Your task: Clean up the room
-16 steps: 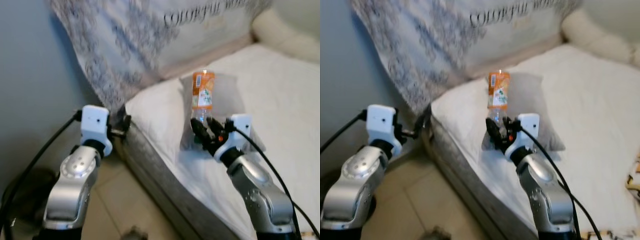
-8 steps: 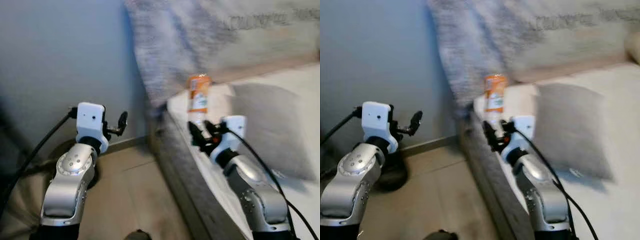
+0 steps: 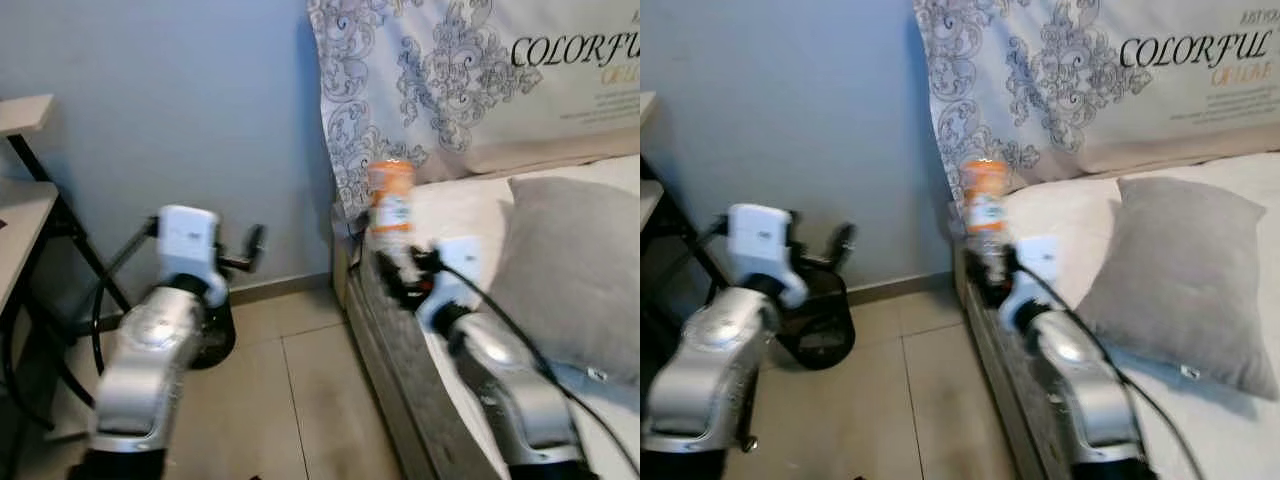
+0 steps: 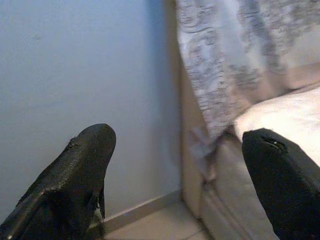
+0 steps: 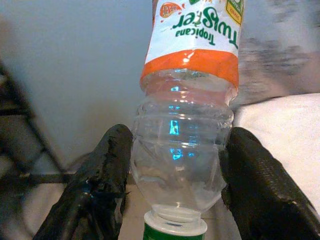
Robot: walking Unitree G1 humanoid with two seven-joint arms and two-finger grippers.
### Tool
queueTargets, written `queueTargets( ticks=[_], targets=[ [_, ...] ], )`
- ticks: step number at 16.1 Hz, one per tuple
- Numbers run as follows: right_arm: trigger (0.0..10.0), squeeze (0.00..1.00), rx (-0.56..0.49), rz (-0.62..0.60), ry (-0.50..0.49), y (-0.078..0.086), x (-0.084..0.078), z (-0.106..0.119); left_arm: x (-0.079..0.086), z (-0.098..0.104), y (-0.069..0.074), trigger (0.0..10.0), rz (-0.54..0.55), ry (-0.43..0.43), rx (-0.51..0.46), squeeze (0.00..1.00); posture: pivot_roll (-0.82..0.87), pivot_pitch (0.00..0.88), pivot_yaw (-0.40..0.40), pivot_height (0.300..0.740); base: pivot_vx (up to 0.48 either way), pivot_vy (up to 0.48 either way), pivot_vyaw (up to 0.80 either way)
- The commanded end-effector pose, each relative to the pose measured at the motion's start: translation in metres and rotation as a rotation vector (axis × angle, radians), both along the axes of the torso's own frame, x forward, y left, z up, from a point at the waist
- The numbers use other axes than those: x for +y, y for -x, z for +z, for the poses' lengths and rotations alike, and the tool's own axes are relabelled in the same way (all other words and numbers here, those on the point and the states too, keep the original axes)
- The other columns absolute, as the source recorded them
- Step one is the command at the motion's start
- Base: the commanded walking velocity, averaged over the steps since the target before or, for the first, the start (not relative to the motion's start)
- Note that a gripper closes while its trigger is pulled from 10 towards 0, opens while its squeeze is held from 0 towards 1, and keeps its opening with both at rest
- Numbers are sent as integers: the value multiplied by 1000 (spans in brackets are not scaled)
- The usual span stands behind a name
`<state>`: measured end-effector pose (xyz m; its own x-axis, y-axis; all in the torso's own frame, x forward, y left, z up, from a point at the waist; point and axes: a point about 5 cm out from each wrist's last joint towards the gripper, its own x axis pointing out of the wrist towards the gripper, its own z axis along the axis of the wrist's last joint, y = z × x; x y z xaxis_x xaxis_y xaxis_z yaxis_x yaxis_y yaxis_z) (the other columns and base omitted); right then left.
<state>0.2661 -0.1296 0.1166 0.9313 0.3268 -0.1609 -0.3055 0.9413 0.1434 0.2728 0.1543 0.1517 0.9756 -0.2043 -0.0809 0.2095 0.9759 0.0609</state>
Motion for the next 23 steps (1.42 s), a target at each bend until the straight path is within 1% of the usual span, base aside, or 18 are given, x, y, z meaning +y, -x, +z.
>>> queueTargets(
  ticks=[1,3,7,8,10,12,13,15,17,20,23],
  targets=[
    [10000,0,-21,-13,43,-4,6,1,8,1,-1,10000,22,-18,-2,0,-21,0,20,740,255,0,0],
    [10000,0,-46,-12,55,-4,8,0,8,1,0,10000,15,-17,0,0,-20,0,19,740,257,0,0],
    [10000,0,-51,25,102,-1,8,-2,6,1,1,10000,1,-9,1,0,-22,0,21,740,280,0,0],
    [10000,0,-51,26,103,-1,8,-2,6,1,1,10000,1,-9,1,0,-22,0,21,740,307,0,0],
    [10000,0,-44,23,95,-2,8,-4,6,1,1,10000,-2,-9,0,0,-23,0,18,740,307,0,800],
    [10000,0,-10,12,90,-2,6,-9,4,0,1,10000,-7,-9,1,0,-24,0,16,740,311,0,0],
    [10000,0,-10,14,94,-2,5,-10,3,-1,1,10000,-10,-12,2,0,-25,0,16,740,307,0,0],
    [10000,0,-10,21,91,-2,7,-10,3,-1,2,10000,-16,-14,3,0,-26,0,18,740,313,0,0],
    [10000,0,15,40,63,0,10,-12,3,-1,1,10000,-25,-19,2,0,-21,0,18,740,309,0,0],
    [10000,0,2,53,81,0,11,-11,2,-1,1,10000,-33,-22,2,0,-21,0,20,740,310,0,0],
    [10000,0,18,61,97,0,11,-14,-1,0,1,10000,-52,-28,4,0,-18,0,20,740,309,0,725]
  ],
)
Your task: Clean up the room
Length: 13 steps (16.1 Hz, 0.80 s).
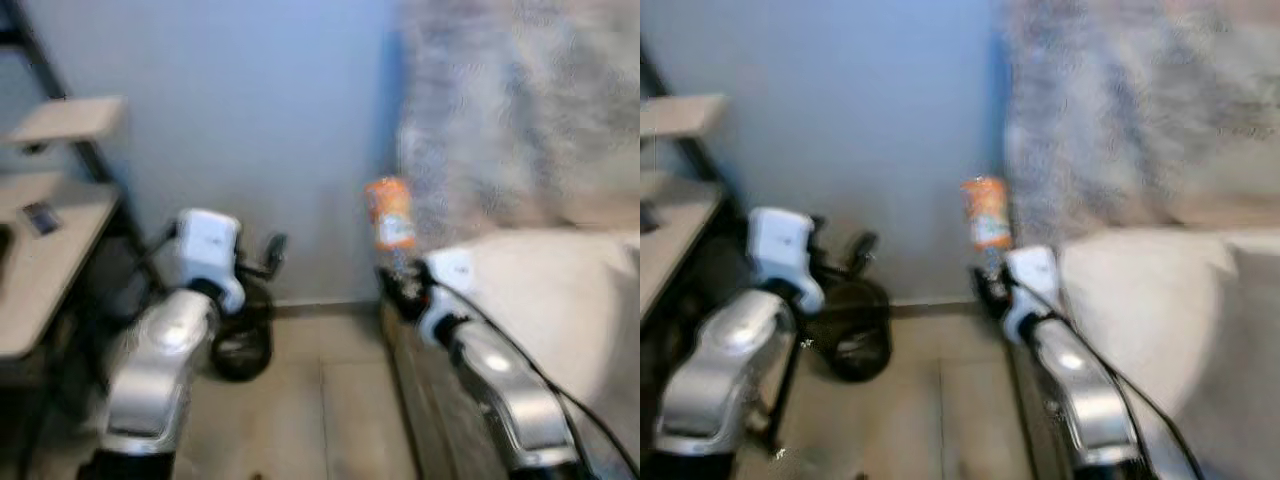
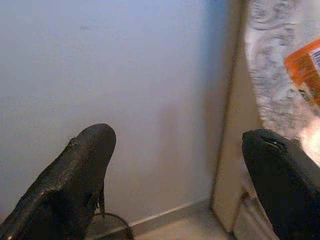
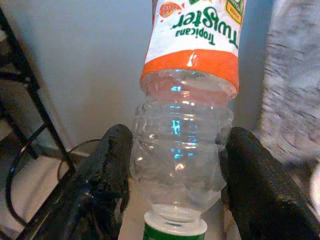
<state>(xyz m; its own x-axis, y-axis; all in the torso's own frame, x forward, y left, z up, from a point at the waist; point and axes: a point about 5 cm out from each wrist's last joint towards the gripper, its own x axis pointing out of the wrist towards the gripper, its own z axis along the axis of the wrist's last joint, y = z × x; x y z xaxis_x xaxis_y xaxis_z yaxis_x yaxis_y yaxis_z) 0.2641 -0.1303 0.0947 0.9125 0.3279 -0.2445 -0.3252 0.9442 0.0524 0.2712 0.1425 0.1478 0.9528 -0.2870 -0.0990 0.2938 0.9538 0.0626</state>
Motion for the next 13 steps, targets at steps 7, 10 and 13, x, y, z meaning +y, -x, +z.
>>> queueTargets(
  ticks=[7,10,13],
  targets=[
    [10000,0,-21,54,32,-2,10,4,9,2,-2,10000,16,-26,-8,0,-25,0,28,740,311,0,114],
    [10000,0,-15,48,34,-3,9,3,10,3,-2,10000,17,-27,-9,0,-24,0,28,740,311,0,0],
    [10000,0,-26,67,54,-3,10,4,12,2,-2,10000,36,-25,-18,0,-21,0,28,740,308,0,0]
  ],
)
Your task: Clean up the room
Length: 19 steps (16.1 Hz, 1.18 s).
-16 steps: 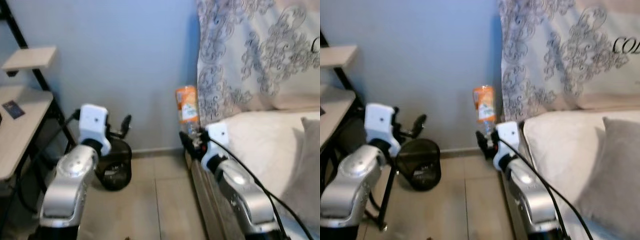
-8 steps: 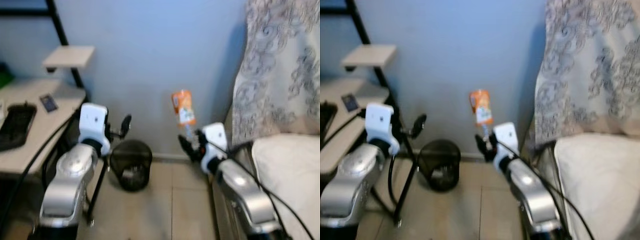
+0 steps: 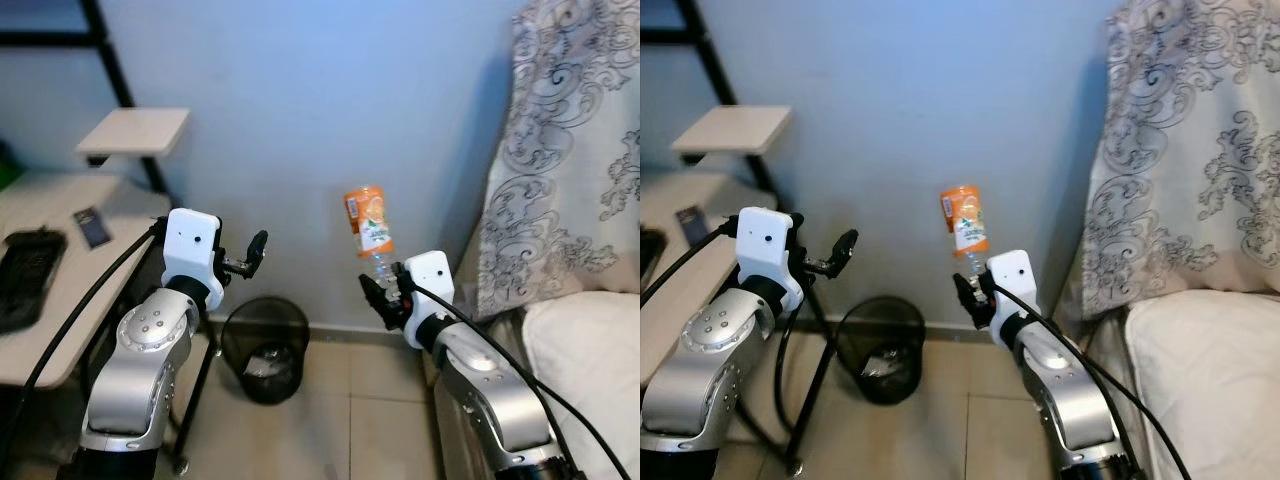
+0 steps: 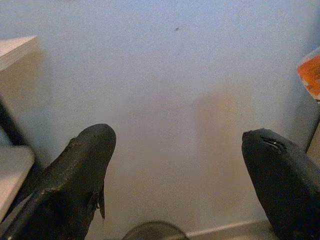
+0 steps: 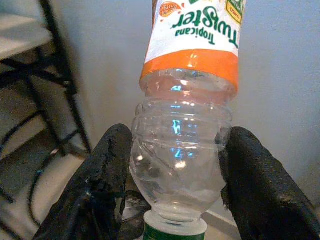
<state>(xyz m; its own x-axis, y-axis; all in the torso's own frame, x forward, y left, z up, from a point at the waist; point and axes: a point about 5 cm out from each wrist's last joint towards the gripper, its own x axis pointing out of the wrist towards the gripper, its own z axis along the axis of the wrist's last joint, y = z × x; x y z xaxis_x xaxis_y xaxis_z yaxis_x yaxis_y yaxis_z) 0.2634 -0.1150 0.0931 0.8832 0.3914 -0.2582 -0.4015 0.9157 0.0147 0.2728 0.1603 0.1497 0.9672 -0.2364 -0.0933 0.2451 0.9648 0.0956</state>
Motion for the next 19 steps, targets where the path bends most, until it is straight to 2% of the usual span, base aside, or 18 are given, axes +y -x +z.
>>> queueTargets(
  ticks=[1,3,7,14,15,19],
  targets=[
    [10000,0,-24,-18,6,-4,-5,5,-4,-1,0,10000,-6,12,-5,0,-19,0,27,740,300,0,0],
    [10000,0,-22,-13,2,-3,-4,5,0,-4,2,10000,3,12,1,0,-18,0,26,740,300,0,213],
    [10000,0,-17,-17,-4,-3,-4,5,4,-6,3,10000,9,-5,4,0,-17,0,25,740,303,0,775],
    [10000,0,-14,-3,56,-7,-9,3,3,-5,3,10000,-2,-25,1,0,-18,0,29,740,303,0,0],
    [10000,0,-11,3,71,-7,-8,2,3,-6,3,10000,-4,-30,2,0,-15,0,27,740,300,0,800],
    [10000,0,15,-50,28,-9,-12,0,2,-6,4,10000,-16,-43,6,0,-14,0,27,740,305,0,0]
  ],
)
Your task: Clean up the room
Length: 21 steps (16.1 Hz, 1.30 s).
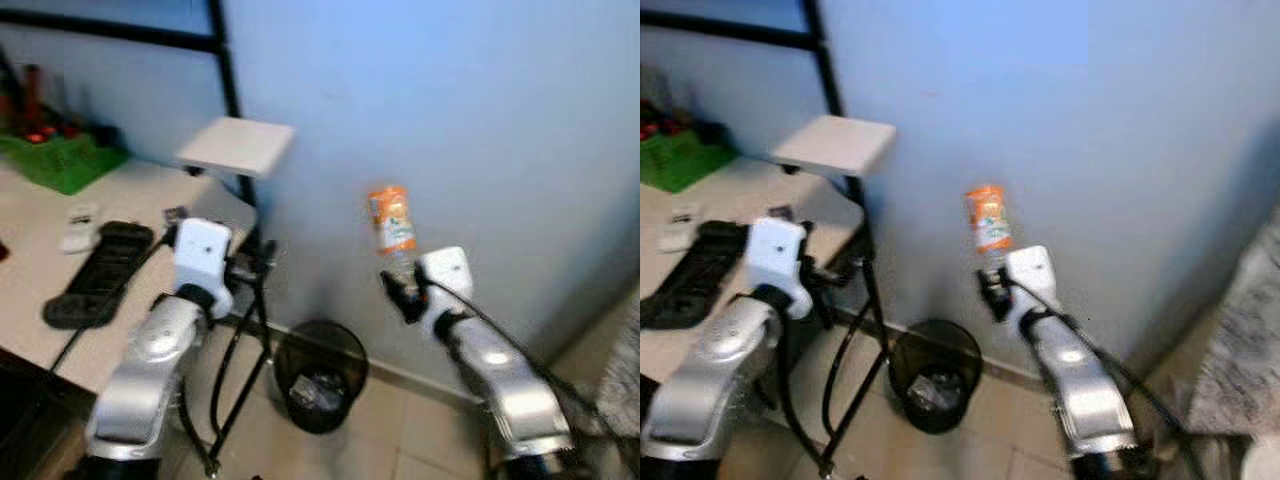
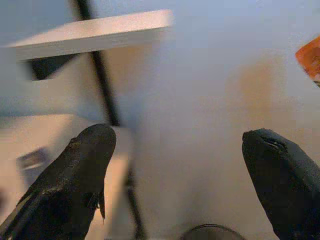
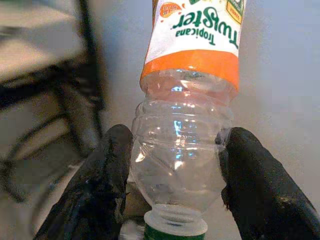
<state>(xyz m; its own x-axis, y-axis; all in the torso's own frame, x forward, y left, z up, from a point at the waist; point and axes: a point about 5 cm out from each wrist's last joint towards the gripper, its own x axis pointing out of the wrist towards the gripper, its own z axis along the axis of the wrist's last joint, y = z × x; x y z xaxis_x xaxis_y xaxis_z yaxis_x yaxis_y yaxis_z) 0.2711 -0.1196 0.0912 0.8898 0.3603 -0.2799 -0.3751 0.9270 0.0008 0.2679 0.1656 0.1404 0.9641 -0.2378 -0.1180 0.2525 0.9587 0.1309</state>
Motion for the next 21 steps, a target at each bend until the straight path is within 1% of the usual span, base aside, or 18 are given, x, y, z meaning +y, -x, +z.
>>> queueTargets(
  ticks=[1,4,6,9,10,11,12,13,14,15,16,17,18,20,21],
  targets=[
    [10000,0,0,-22,17,-2,-8,2,-3,3,0,10000,-18,-5,-4,0,-14,0,27,740,304,0,0],
    [10000,0,1,-20,26,-2,-9,1,-4,2,0,10000,-32,-9,2,0,-15,0,39,740,303,0,0],
    [10000,0,3,12,67,0,-8,-1,-4,2,0,10000,-45,-17,5,0,-18,0,44,740,302,0,0],
    [10000,0,8,35,83,2,-8,-4,-6,2,0,10000,-56,-20,9,0,-16,0,43,740,304,0,0],
    [10000,0,5,65,105,2,-8,-4,-8,1,1,10000,-69,-22,14,0,-16,0,43,740,300,0,0],
    [10000,0,-1,102,147,3,-7,-6,-9,1,2,10000,-81,-25,17,0,-15,0,41,740,300,0,0],
    [10000,0,5,116,167,3,-7,-8,-10,0,3,10000,-98,-28,24,0,-12,0,37,740,281,0,0],
    [10000,0,49,122,183,4,-10,-14,-15,-3,8,10000,-168,-38,48,0,-7,0,31,740,0,0,0],
    [10000,0,61,144,211,3,-10,-17,-16,-5,10,10000,-201,-60,63,0,-7,0,29,740,0,0,0],
    [10000,0,92,192,266,2,-10,-23,-17,-8,13,10000,-245,-95,82,0,-7,0,26,740,0,0,0],
    [10000,0,129,227,340,0,-12,-31,-17,-9,15,10000,-288,-112,91,0,-9,0,20,740,0,0,0],
    [10000,0,167,255,394,-5,-12,-40,-19,-9,17,10000,-349,-127,100,0,-4,0,12,740,0,0,0],
    [10000,0,179,263,400,-6,-11,-42,-20,-9,18,10000,-371,-134,102,0,-4,0,12,740,0,0,0],
    [10000,0,205,282,417,-13,-1,-50,-23,-8,21,10000,-480,-159,124,0,-3,0,6,740,0,0,0],
    [10000,0,217,287,411,-14,3,-53,-23,-8,21,10000,-502,-170,134,0,-8,0,8,740,0,0,0]
  ],
)
